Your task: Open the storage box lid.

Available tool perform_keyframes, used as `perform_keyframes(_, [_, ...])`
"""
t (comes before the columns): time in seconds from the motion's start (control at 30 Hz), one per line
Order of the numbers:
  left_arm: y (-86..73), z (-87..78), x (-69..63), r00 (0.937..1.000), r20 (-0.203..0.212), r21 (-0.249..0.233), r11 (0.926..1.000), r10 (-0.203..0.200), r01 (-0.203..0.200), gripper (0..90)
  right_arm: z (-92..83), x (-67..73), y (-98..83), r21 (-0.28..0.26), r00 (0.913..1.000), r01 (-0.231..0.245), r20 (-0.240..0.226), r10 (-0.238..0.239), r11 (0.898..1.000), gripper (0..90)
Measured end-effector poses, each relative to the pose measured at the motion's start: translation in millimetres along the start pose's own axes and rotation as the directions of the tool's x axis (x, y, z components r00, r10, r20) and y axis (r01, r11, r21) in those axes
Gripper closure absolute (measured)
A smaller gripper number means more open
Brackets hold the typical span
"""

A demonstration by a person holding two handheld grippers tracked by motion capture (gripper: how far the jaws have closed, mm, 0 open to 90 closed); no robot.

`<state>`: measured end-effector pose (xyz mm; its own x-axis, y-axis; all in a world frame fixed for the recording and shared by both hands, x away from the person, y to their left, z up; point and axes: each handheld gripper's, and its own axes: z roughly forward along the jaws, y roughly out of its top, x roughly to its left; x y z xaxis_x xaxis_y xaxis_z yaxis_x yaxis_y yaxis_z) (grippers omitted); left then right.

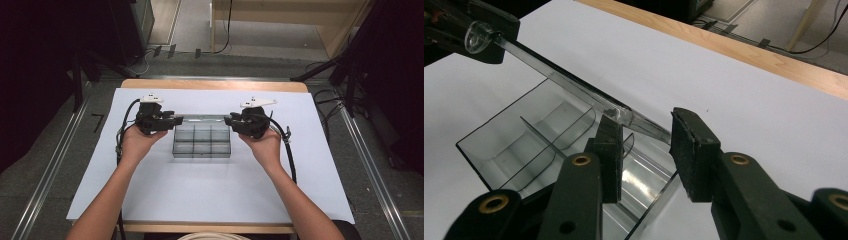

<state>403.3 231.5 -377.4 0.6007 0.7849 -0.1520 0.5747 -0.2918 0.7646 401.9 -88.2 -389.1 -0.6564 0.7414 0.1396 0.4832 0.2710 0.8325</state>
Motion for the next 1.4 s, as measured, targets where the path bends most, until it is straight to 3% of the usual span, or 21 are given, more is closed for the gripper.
perform_keyframes(0.4, [-0.9,5.5,8.6,0.9998,0.004,-0.004,0.9998,-0.019,0.019,57.7,8.8,-5.6,1.5,-0.004,0.9999,-0.011,0.008,0.011,1.000,68.6])
perform_keyframes(0.43, [1.9,7.1,8.4,0.9999,-0.013,0.020,0.9998,-0.004,0.004,58.4,9.7,-6.2,2.0,-0.004,0.9998,-0.018,0.008,0.018,1.000,68.7])
perform_keyframes(0.63, [9.5,9.3,6.7,0.9993,-0.026,0.023,0.9994,0.025,-0.025,57.9,11.9,-8.9,3.6,-0.013,0.9996,-0.024,0.012,0.024,1.000,69.8])
perform_keyframes(1.4, [16.4,25.3,15.0,0.9997,-0.025,0.028,0.9996,-0.002,0.003,58.7,31.7,-17.8,4.3,-0.037,0.9988,-0.036,0.033,0.037,0.999,68.8])
